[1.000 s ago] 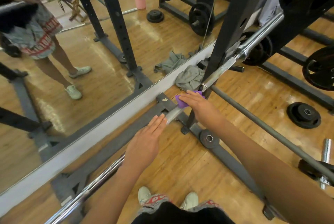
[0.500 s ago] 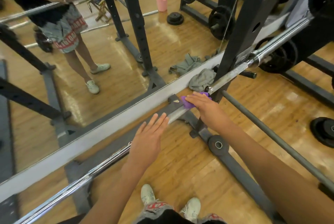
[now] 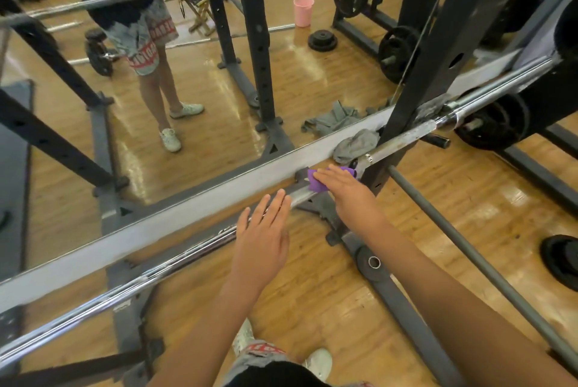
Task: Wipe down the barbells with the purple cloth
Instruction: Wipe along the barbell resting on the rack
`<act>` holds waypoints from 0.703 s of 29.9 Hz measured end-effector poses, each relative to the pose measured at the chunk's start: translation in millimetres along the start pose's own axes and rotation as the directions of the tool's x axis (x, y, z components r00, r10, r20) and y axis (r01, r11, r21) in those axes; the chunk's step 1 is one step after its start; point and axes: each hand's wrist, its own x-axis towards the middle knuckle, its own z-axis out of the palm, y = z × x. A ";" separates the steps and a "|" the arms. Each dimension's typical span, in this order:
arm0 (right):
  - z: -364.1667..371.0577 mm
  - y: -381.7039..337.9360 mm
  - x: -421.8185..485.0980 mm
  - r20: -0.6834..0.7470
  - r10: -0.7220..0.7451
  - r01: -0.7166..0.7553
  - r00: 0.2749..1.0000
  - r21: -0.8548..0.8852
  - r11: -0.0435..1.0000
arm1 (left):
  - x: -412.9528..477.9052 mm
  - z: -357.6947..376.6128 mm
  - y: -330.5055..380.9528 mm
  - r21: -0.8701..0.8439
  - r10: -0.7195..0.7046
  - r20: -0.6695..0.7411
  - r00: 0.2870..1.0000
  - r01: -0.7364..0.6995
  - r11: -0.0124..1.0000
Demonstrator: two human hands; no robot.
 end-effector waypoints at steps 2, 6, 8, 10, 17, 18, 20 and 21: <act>-8.5 16.3 3.1 -0.026 0.056 -0.057 0.998 -0.034 0.998 | -0.8 -0.5 -0.8 -0.012 0.001 0.017 1.000 -0.001 1.000; -7.4 14.6 6.2 -0.114 0.230 -0.232 0.967 -0.010 0.973 | -2.0 -0.7 0.5 -0.051 -0.024 0.011 1.000 0.024 0.998; 2.0 -4.0 4.1 -0.136 0.228 -0.228 0.964 0.012 0.974 | -2.1 -0.3 0.3 -0.055 -0.015 0.005 1.000 0.016 0.998; 15.2 -19.2 0.5 -0.130 0.169 -0.165 0.977 0.044 0.985 | -1.8 0.9 -0.4 -0.052 -0.015 -0.002 1.000 0.015 0.999; 32.0 -39.7 -17.6 -0.036 0.024 -0.023 0.999 0.042 0.999 | -0.8 -0.8 -1.3 -0.049 -0.003 0.035 0.999 0.005 0.999; 30.5 -39.2 -17.6 -0.023 0.016 -0.015 1.000 0.033 0.999 | 0.5 -3.1 -2.1 -0.058 -0.001 0.047 0.999 0.004 0.998; 27.4 -30.3 -16.4 0.001 -0.007 0.007 1.000 0.000 1.000 | 0.7 -5.4 -2.6 -0.073 0.014 0.068 0.998 -0.009 0.997; 24.8 -25.9 -13.5 0.001 -0.021 0.021 1.000 -0.013 1.000 | 1.0 -5.7 -5.5 -0.074 0.034 0.072 0.997 -0.028 0.997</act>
